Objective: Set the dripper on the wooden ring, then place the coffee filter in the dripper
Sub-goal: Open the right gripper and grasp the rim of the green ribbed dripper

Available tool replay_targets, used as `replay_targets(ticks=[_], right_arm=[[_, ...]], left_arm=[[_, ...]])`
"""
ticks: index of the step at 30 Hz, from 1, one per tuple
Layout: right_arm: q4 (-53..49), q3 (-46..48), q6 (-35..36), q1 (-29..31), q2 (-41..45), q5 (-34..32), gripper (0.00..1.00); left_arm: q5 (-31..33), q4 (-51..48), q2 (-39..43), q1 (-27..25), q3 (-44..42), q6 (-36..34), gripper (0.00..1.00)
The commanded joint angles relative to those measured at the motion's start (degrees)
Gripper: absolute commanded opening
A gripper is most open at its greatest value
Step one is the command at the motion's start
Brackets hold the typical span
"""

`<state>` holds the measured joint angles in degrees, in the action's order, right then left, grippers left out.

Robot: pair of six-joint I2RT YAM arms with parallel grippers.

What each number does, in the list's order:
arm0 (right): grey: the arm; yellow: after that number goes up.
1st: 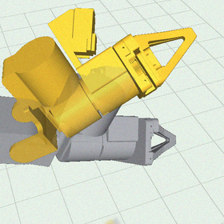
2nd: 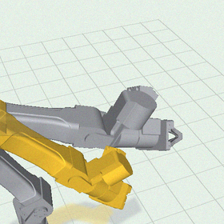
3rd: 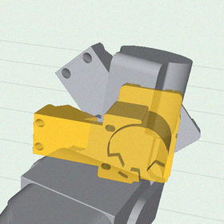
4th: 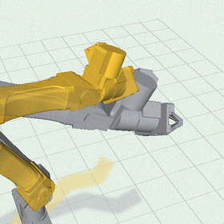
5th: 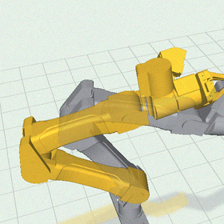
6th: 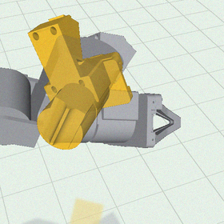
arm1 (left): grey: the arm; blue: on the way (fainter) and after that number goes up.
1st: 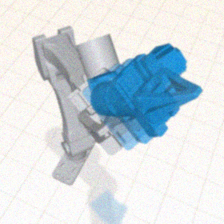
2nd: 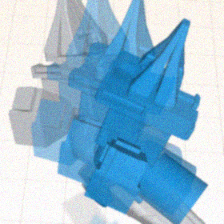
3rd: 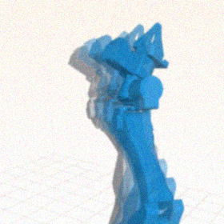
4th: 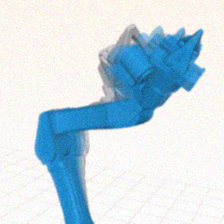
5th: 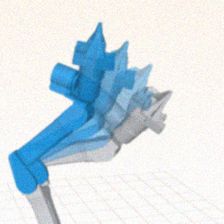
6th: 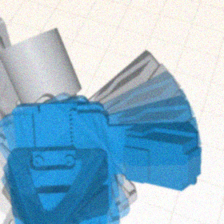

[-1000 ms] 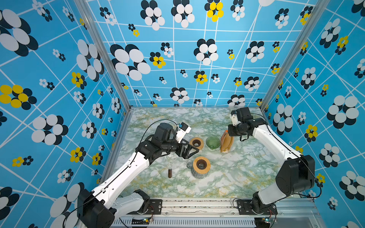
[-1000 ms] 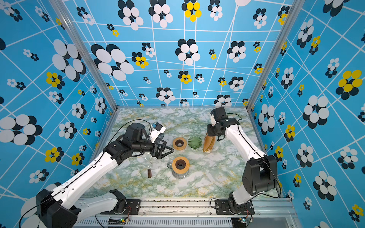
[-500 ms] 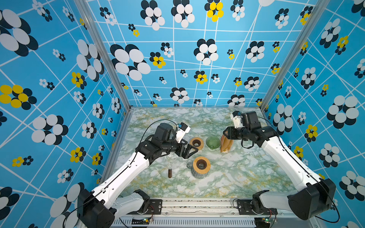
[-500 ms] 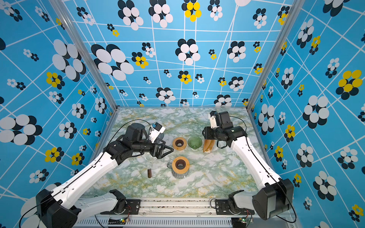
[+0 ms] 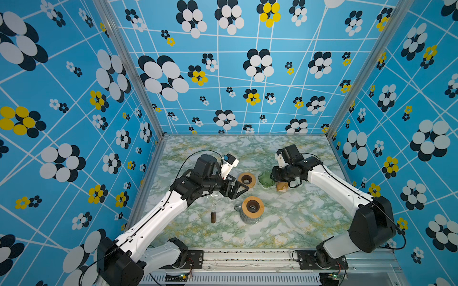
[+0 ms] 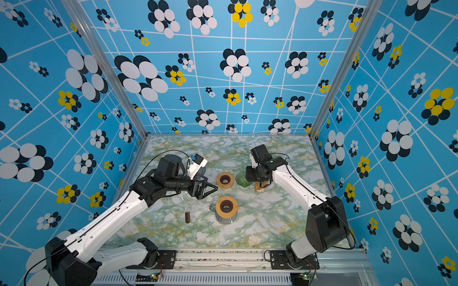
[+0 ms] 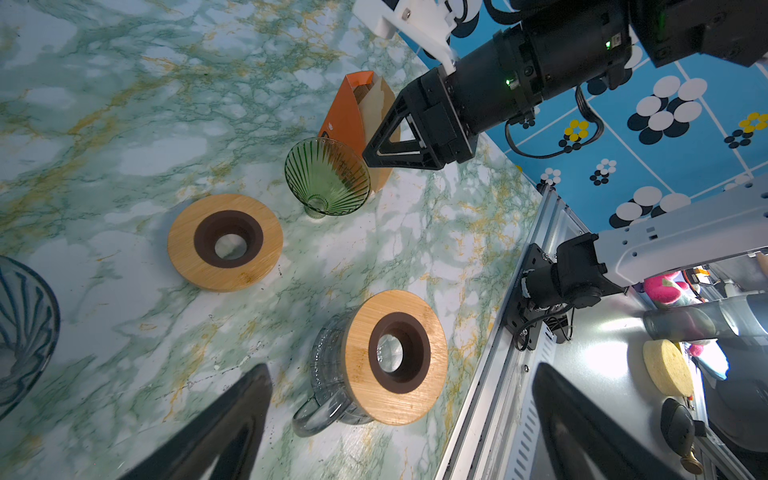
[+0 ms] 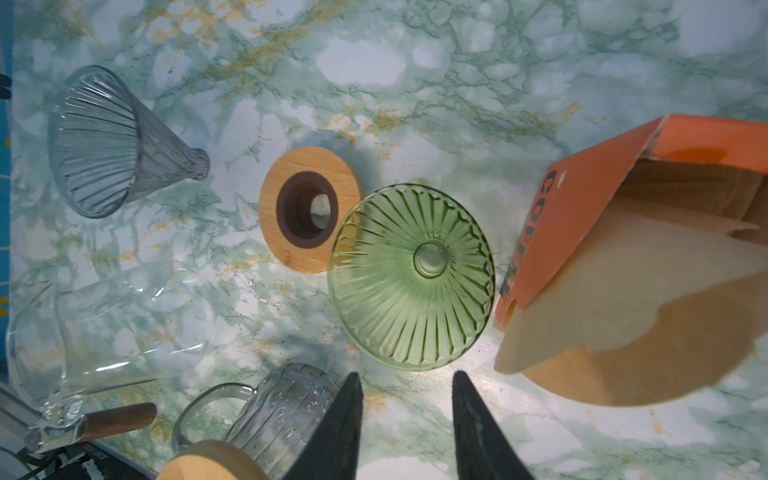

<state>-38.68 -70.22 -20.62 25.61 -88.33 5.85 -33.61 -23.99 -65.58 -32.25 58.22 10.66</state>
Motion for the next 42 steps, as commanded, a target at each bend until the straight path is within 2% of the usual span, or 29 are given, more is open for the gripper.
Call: replay_targets(ticks=[1,9,24,42], right_arm=[[0.1,-0.02,-0.88,0.23,-0.97,-2.55,0.36],[0.78,0.43,-1.36,-0.27,-4.31,-5.47,0.35],[3.74,-0.05,-0.88,-2.14,-9.6,-4.71,0.34],[7.28,-1.27,0.6,-2.23,-14.01,-1.39,0.21]], left_arm=[[0.12,-0.86,-0.25,0.36,0.62,-1.19,0.99],[0.03,-1.06,-0.42,0.35,0.75,-1.17,0.99],[-0.06,-1.15,-0.77,0.27,0.77,-1.17,0.99],[-0.36,-1.15,-1.27,0.33,0.79,-1.16,0.99]])
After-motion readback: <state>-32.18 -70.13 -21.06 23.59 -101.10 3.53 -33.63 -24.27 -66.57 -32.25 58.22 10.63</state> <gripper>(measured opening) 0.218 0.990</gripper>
